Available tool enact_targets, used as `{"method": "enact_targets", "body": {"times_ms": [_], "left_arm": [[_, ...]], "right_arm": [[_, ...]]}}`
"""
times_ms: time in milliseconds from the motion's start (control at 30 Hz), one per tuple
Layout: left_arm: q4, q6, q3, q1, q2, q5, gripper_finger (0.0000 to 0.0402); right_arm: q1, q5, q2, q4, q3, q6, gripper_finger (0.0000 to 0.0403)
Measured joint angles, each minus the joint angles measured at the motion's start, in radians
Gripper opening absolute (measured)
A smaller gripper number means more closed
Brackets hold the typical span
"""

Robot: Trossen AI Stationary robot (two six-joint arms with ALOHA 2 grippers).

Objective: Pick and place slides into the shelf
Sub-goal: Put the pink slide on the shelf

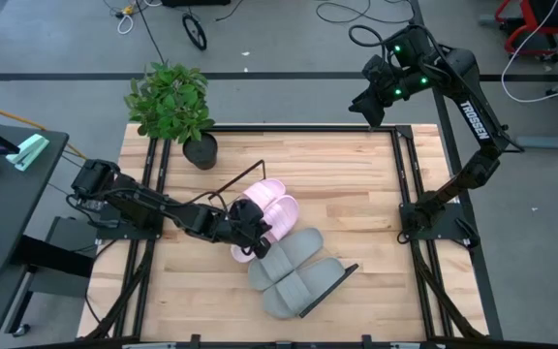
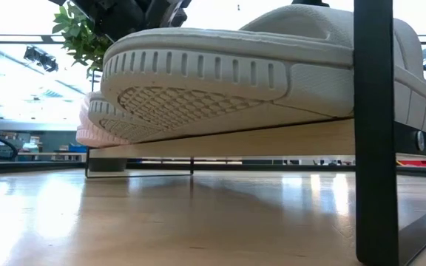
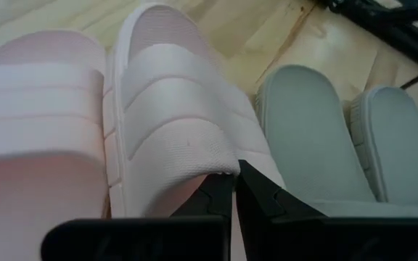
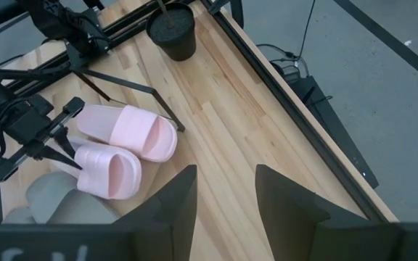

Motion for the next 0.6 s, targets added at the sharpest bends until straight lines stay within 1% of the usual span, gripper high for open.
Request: {"method": "enact_targets", "body": {"times_ms": [300, 533, 600], "left_arm": [[0.006, 0.097, 0.000, 0.000, 0.000, 0.002, 0.0008], [0.094, 0.171, 0.000, -0.001, 0.000, 0.009, 0.0008], [0.093, 0.174, 0.000, -0.001, 0.000, 0.006, 0.0008]], "right_arm": [[0.000, 0.000, 0.000, 0.000, 0.000, 0.000, 0.0146], [0.000, 0.000, 0.000, 0.000, 0.000, 0.000, 0.0146], [0.000, 0.000, 0.000, 0.000, 0.000, 0.000, 0.0146]]}}
